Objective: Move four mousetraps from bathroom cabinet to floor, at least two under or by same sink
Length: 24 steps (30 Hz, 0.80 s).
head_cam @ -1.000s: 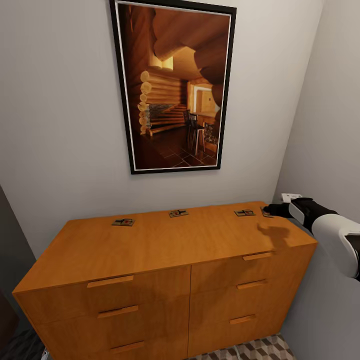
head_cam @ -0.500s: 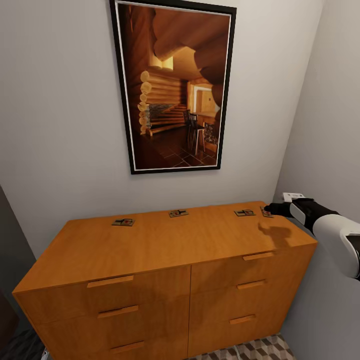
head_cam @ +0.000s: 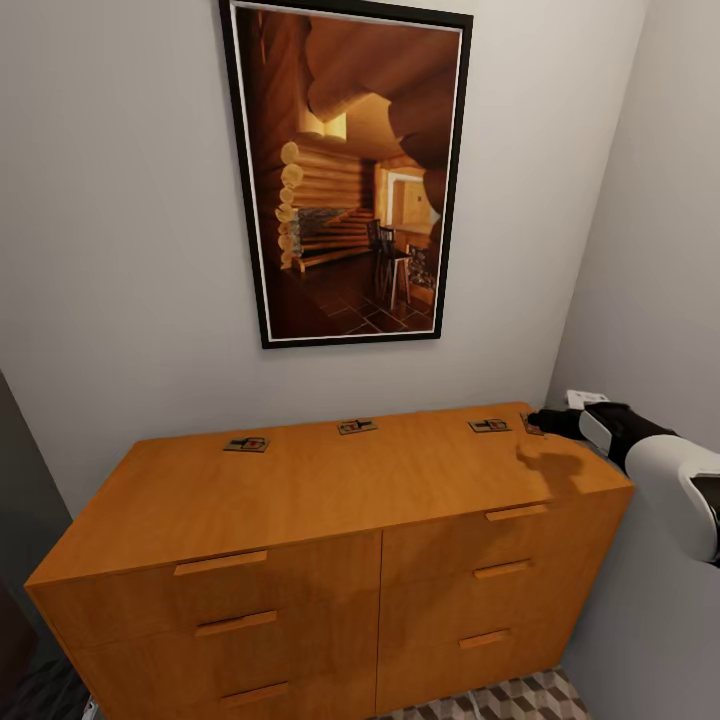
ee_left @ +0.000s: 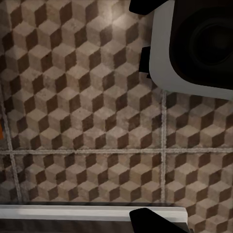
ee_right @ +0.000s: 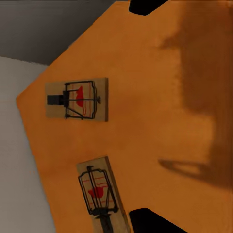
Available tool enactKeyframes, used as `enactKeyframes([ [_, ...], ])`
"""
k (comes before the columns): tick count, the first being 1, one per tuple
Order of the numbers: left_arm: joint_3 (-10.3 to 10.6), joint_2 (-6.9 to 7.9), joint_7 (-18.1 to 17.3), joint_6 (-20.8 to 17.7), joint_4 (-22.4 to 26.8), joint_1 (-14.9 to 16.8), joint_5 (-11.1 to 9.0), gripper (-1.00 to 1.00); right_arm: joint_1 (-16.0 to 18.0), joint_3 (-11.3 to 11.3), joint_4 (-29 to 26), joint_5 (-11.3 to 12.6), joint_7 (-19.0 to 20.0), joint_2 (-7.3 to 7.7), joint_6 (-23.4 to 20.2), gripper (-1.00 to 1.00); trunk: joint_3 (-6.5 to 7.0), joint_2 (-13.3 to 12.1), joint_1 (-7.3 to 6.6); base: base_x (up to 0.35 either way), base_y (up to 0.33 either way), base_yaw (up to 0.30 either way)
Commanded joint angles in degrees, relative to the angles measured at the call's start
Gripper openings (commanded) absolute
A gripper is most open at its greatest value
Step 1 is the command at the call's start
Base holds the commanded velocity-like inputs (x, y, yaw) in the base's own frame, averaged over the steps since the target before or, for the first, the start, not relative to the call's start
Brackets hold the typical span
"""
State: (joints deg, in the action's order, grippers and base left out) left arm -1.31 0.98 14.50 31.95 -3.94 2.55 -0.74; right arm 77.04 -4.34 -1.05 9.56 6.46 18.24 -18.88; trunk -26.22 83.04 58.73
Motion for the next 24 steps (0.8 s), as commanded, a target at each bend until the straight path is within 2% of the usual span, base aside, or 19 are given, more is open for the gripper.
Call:
enactKeyframes([
  [1, -0.1, 0.00, 0.0, 0.4, -0.2, 0.1, -0.1, 1.00, -0.5, -0.5, -0.1, 1.1, 0.1, 0.03, -0.1, 1.00, -0.06, 0.0, 0.00, 0.000, 0.000, 0.000],
  [2, -0.1, 0.00, 0.0, 0.4, -0.2, 0.1, -0.1, 1.00, -1.4, -0.4, -0.1, 2.0, 0.0, 0.03, 0.4, 1.00, -0.06, 0.0, 0.00, 0.000, 0.000, 0.000],
  [7, -0.1, 0.01, 0.0, 0.4, -0.2, 0.1, -0.1, 1.00, -2.7, -0.4, -0.2, 3.3, -0.2, 0.04, 1.6, 1.00, -0.06, 0.0, 0.00, 0.000, 0.000, 0.000],
  [15, -0.1, 0.00, 0.0, 0.4, -0.2, 0.1, -0.1, 1.00, -3.1, -0.4, -0.2, 3.7, -1.7, 0.04, 2.2, 1.00, -0.06, 0.0, 0.00, 0.000, 0.000, 0.000],
  [20, -0.1, 0.03, 0.0, 0.4, -0.3, 0.1, -0.1, 1.00, -3.2, -0.4, -0.2, 3.7, -5.5, 0.04, 3.7, 1.00, -0.06, 0.0, 0.00, 0.000, 0.000, 0.000],
  [24, -0.1, 0.04, 0.0, 0.4, -0.3, 0.1, -0.1, 1.00, -3.2, -0.4, -0.2, 3.7, -6.3, 0.04, 4.1, 1.00, -0.06, 0.0, 0.00, 0.000, 0.000, 0.000],
])
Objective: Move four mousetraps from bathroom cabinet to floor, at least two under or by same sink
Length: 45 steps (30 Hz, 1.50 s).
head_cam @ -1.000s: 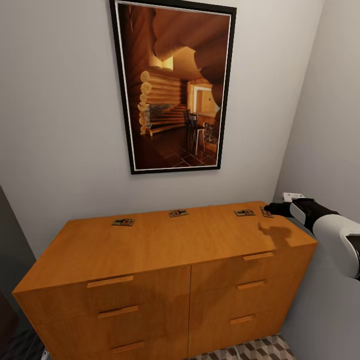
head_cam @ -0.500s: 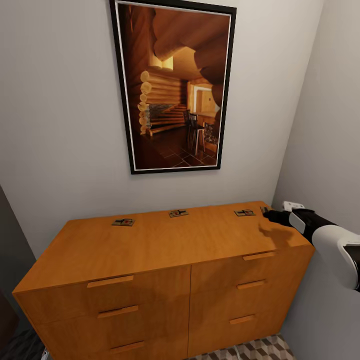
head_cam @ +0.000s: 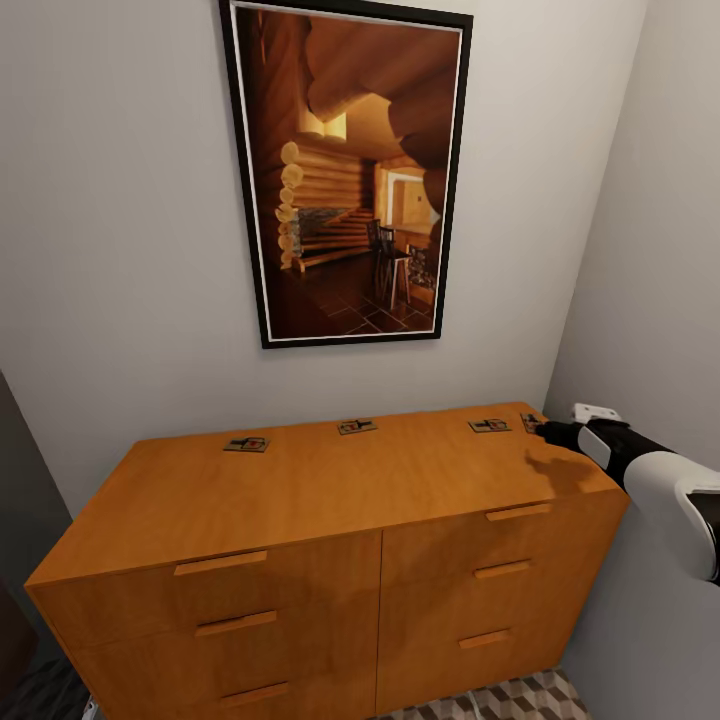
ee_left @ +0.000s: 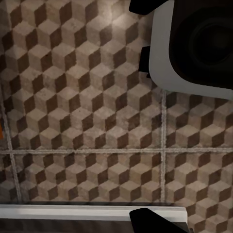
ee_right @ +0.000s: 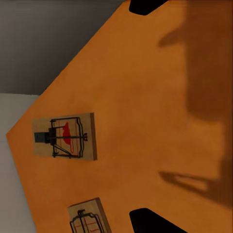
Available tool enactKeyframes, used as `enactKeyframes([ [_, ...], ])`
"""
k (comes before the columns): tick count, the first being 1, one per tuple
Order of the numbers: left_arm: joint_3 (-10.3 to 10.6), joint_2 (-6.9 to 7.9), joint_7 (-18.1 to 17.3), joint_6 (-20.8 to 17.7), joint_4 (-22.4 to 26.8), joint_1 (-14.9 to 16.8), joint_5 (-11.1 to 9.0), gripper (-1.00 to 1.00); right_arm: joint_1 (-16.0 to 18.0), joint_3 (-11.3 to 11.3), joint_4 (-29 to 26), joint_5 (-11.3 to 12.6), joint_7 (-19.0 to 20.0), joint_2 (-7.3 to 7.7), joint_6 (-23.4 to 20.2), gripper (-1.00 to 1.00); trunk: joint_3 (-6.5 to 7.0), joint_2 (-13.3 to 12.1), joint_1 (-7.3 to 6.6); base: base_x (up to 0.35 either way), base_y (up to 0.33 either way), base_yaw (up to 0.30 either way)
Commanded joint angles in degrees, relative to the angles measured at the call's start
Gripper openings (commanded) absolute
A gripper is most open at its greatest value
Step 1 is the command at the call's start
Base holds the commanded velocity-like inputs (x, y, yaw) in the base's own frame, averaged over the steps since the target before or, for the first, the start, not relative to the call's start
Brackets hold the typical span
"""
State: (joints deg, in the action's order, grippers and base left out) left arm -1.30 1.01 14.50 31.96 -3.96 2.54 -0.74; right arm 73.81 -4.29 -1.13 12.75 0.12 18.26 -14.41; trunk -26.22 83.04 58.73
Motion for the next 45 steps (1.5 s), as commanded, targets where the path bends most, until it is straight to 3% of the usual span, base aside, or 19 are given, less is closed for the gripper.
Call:
enactKeyframes([
  [1, -0.1, 0.01, 0.0, 0.4, -0.2, 0.1, -0.1, 1.00, 0.0, -0.5, -0.1, 0.5, -0.1, 0.02, -0.3, 1.00, -0.06, 0.0, 0.00, 0.000, 0.000, 0.000],
  [45, -0.1, -0.04, 0.0, 0.4, -0.2, 0.1, -0.1, 1.00, 0.0, -0.6, 0.0, 0.7, -0.1, -0.42, -0.1, 1.00, -0.06, 0.0, 0.00, 0.028, 0.000, 0.000],
])
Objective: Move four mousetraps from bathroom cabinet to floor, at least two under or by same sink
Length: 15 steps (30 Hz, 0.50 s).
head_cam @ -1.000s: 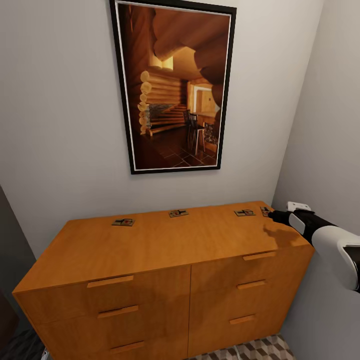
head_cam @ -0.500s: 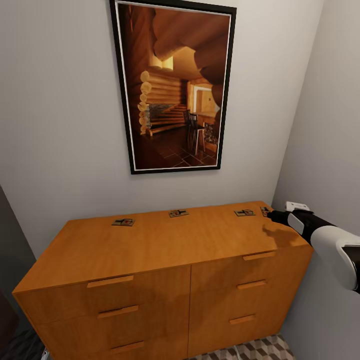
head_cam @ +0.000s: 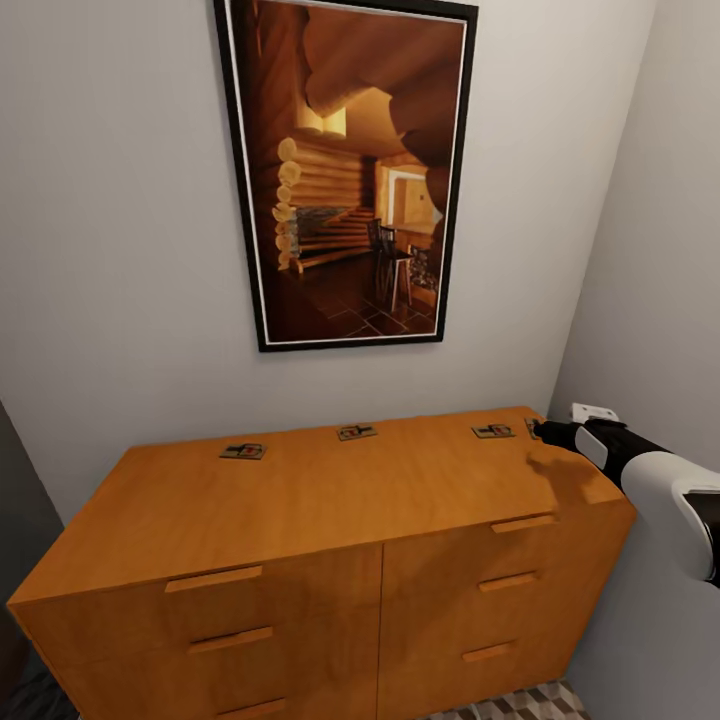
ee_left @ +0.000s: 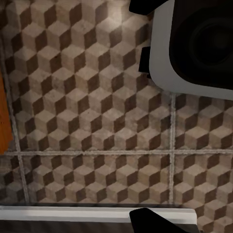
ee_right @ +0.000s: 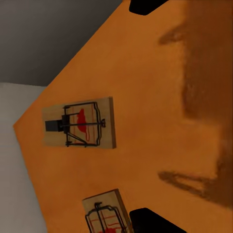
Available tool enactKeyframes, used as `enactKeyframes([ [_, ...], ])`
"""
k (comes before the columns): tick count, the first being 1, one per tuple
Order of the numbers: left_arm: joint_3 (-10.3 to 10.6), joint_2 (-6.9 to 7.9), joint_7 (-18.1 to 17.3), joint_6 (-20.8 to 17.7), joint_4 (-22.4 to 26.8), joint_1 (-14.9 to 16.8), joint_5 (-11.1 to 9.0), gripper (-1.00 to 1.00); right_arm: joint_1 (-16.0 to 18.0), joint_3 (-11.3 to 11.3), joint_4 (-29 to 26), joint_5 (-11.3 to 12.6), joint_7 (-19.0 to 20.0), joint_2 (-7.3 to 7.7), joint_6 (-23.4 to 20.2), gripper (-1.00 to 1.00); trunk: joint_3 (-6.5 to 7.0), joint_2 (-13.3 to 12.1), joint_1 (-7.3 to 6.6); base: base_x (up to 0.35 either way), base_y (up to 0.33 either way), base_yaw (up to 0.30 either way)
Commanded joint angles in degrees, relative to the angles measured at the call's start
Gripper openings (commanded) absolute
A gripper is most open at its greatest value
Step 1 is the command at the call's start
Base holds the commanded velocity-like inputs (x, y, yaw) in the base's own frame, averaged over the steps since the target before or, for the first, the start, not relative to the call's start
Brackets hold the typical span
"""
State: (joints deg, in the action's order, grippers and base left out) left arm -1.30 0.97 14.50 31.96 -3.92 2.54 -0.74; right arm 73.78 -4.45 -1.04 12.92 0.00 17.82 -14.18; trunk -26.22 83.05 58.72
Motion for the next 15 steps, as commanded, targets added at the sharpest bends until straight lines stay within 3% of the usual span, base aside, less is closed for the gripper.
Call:
enactKeyframes([
  [1, -0.1, 0.00, 0.0, 0.4, -0.2, 0.1, -0.1, 1.00, 0.0, -0.5, -0.1, 0.5, 0.0, 0.02, -0.3, 1.00, -0.06, 0.0, 0.01, 0.149, 0.000, 0.000],
  [7, -0.1, -0.01, 0.0, 0.4, -0.2, 0.1, -0.1, 1.00, 0.0, -0.5, -0.1, 0.5, 0.0, 0.02, -0.3, 1.00, -0.06, 0.0, 0.01, 0.141, 0.000, 0.000],
  [15, -0.1, -0.01, 0.0, 0.4, -0.2, 0.1, -0.1, 1.00, 0.0, -0.5, -0.1, 0.5, 0.0, 0.02, -0.4, 1.00, -0.06, 0.0, 0.01, 0.038, 0.000, 0.000],
])
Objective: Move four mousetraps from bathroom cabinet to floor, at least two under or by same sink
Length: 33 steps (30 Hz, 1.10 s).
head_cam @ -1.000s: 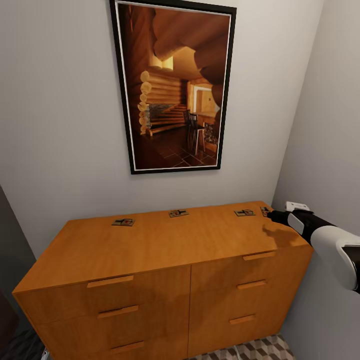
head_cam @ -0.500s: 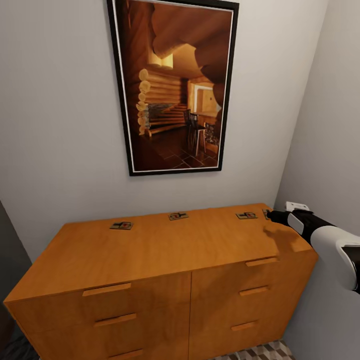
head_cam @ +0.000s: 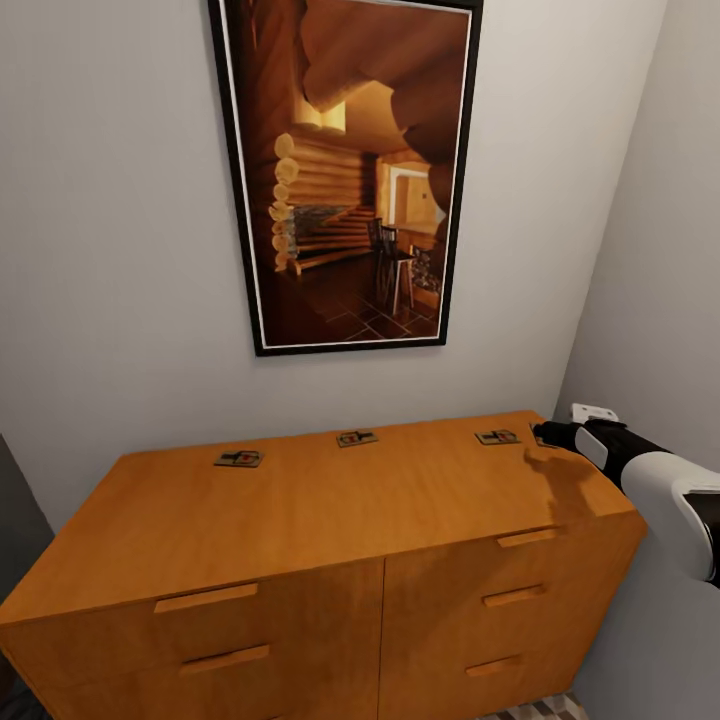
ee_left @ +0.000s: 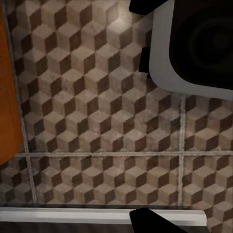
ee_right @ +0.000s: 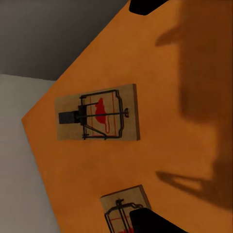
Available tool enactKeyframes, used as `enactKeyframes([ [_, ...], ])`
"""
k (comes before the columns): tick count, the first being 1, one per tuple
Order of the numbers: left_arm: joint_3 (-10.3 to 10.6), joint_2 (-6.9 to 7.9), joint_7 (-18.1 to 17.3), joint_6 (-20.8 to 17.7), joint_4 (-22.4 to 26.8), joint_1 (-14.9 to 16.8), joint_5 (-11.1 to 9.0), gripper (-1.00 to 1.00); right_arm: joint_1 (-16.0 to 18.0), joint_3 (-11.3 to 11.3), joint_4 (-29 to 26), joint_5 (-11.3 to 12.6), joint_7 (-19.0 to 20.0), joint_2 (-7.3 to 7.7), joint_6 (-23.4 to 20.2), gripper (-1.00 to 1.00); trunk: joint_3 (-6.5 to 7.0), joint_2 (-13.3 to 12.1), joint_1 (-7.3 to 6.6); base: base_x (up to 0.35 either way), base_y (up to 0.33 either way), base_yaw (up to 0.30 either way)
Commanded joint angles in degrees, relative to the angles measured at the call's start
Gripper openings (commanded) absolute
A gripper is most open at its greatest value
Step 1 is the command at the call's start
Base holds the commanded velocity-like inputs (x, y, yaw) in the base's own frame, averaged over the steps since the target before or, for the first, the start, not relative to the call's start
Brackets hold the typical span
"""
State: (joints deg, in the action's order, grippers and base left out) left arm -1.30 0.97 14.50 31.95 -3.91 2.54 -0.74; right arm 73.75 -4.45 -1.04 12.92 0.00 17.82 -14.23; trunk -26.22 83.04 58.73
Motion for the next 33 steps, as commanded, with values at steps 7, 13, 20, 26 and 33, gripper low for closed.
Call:
enactKeyframes([
  [7, -0.1, 0.00, 0.0, 0.3, -0.3, 0.1, -0.1, 1.00, 0.0, -0.5, -0.1, 0.5, -0.1, 0.02, -0.4, 1.00, -0.06, 0.0, 0.00, 0.005, 0.000, 0.000],
  [13, -0.1, -0.07, 0.3, -2.2, -0.4, 0.1, -0.1, 1.00, 0.0, -0.5, -0.1, 0.5, -0.2, -0.11, -0.5, 1.00, -0.06, 0.0, 0.00, 0.000, 0.000, 0.000],
  [20, -0.1, -0.01, 0.3, -8.0, -0.4, -0.2, -0.1, 1.00, 0.0, -0.5, -0.1, 0.5, -0.3, -0.22, -0.6, 1.00, -0.06, 0.0, 0.00, 0.000, 0.000, 0.000],
  [26, -0.1, 0.00, 0.2, -10.9, -0.4, -0.4, -0.1, 1.00, 0.0, -0.5, -0.1, 0.5, -0.3, -0.26, -0.6, 1.00, -0.06, 0.0, 0.00, 0.000, 0.000, 0.000],
  [33, -0.1, 0.00, 0.2, -11.6, -0.5, -0.6, -0.1, 1.00, 0.0, -0.5, -0.1, 0.5, -0.3, -0.31, -0.6, 1.00, -0.06, 0.0, 0.00, 0.000, 0.000, 0.000],
])
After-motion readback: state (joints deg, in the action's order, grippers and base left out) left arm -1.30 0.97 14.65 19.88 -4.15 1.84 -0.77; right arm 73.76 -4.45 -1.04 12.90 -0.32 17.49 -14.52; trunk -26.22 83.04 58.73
